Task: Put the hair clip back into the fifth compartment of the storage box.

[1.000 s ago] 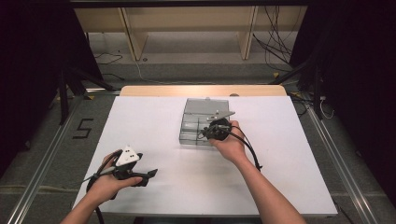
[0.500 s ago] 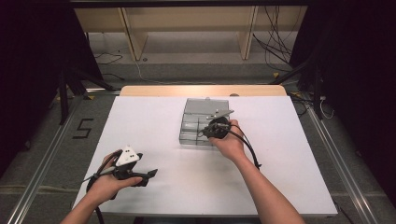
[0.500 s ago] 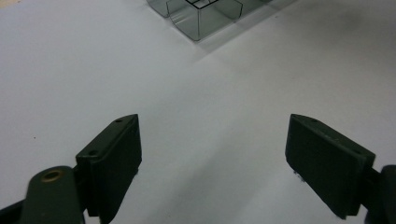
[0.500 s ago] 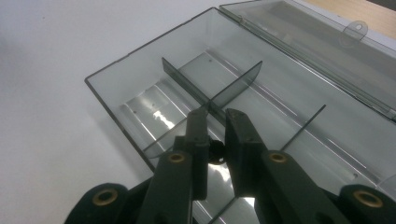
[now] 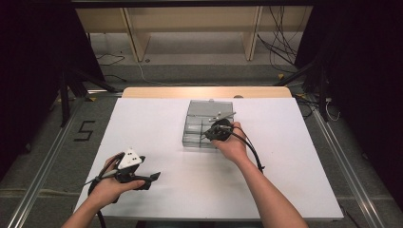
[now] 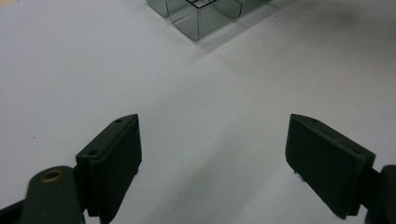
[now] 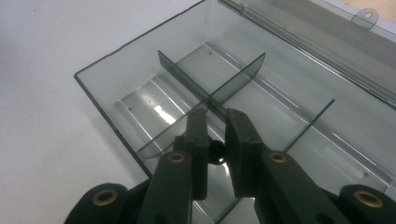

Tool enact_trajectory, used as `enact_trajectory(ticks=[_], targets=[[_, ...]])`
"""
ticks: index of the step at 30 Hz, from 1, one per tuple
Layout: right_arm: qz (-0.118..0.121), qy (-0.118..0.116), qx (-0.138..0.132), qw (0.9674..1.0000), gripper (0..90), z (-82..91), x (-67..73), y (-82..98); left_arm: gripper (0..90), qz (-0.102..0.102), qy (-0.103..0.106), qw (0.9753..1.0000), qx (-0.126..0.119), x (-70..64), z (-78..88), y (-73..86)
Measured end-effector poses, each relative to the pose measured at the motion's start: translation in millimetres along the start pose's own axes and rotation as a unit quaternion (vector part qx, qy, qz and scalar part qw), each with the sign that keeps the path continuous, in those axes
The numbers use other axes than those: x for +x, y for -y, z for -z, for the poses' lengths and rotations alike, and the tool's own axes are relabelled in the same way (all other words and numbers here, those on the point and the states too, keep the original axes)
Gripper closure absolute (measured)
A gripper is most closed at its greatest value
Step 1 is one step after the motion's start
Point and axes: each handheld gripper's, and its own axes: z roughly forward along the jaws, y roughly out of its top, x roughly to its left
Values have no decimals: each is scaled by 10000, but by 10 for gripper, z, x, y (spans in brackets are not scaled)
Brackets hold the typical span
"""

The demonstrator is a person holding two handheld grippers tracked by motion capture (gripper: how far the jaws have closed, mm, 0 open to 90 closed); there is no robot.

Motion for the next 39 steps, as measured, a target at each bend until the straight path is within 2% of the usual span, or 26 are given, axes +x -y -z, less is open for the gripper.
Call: enact_trajectory(ticks=[22, 39], targets=[[-85, -37, 230, 9997, 802, -111, -30, 19, 181, -4, 6, 10000, 0, -2, 0, -1], [-125, -50, 294, 9995, 781, -130, -29, 26, 181, -12, 10, 10000, 5, -2, -2, 0]])
